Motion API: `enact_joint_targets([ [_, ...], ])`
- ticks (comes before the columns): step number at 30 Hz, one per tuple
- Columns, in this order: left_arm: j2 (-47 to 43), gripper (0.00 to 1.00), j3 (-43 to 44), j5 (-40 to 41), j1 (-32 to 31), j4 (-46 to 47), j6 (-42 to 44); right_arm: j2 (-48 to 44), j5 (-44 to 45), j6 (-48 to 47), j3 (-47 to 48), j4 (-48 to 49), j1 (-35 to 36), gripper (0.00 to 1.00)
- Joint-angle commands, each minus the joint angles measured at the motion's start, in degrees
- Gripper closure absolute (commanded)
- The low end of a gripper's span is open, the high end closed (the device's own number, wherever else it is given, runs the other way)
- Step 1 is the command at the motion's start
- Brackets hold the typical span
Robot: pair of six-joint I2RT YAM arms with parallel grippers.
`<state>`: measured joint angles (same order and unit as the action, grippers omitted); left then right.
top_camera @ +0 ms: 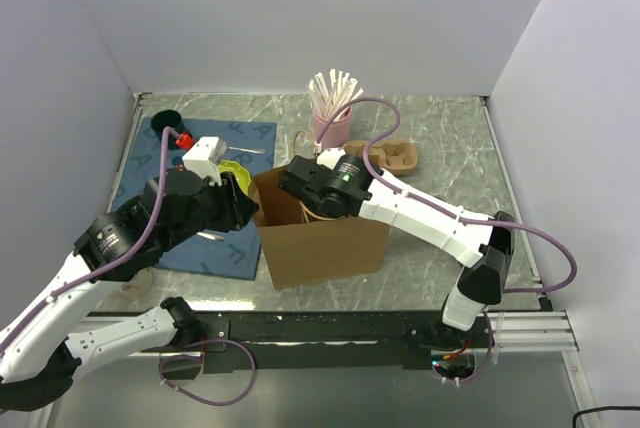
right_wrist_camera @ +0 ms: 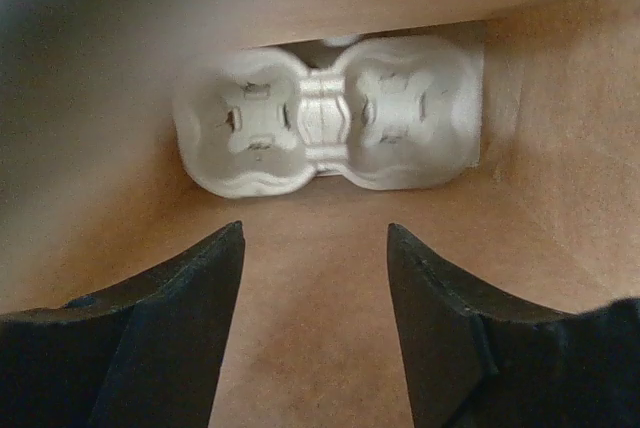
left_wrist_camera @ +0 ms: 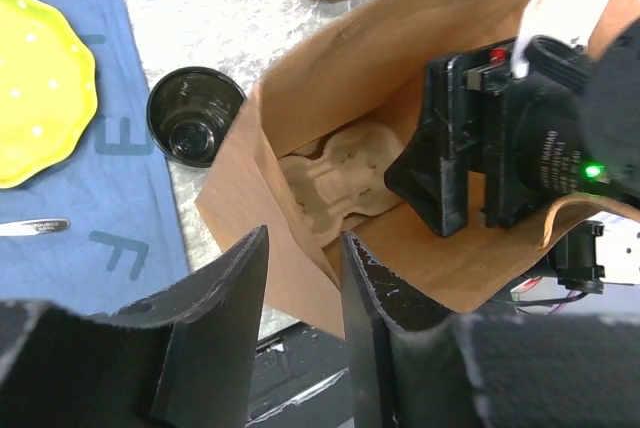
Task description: Pack the takeout coffee
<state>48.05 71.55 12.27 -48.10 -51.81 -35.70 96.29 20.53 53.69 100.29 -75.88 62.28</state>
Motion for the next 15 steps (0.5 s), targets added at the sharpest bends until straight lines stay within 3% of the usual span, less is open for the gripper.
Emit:
enact_joint_targets([
  [1, -1.03, 0.58, 1.4, -1.2, -0.07, -0.13, -1.3, -0.84, 2.84, 2.64, -1.41, 1.08, 0.38, 0.32],
  [6, -1.64, 0.53, 1.14, -0.41, -0.07, -0.31, -1.12, -2.16, 3.63, 2.91, -4.93, 3.89, 0.3, 0.28],
  [10, -1.39, 0.44, 1.22, 0.82, -0.07, -1.44, -1.21, -2.95, 3.81, 1.51, -0.47, 1.79, 0.38, 0.28],
  [15, -0.33, 0.39, 3.25, 1.52, -0.07, -3.73, -1.73, -5.93, 1.62, -0.86, 4.12, 1.08, 0.38, 0.27],
])
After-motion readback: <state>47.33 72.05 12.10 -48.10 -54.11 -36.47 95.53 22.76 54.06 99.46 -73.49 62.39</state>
